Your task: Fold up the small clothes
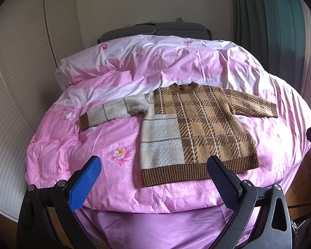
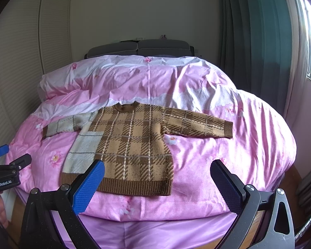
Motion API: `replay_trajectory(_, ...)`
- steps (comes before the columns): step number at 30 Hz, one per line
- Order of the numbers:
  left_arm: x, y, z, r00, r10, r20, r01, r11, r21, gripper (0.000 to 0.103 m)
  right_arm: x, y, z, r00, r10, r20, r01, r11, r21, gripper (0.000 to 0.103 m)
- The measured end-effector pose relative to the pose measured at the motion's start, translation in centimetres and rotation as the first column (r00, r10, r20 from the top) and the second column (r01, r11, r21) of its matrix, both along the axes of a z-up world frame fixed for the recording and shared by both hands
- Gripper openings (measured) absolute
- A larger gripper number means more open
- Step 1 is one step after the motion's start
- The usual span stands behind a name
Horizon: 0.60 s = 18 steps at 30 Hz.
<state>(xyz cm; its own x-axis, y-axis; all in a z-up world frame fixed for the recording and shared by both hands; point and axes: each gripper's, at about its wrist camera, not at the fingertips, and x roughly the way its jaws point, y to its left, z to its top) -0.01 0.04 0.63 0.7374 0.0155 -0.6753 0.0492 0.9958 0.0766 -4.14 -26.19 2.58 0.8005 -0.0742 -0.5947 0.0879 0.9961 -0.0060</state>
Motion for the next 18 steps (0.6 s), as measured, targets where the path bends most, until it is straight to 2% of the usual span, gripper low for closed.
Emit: replay_trajectory(18, -0.05, 0.06, -0.09, 1.000, -0.016, -0.003, 0.016, 1.000, 0.001, 0.103, 0.15, -0.30, -0.32, 1.000, 0.001, -0.013, -0.001, 1.000, 0.011, 0.103)
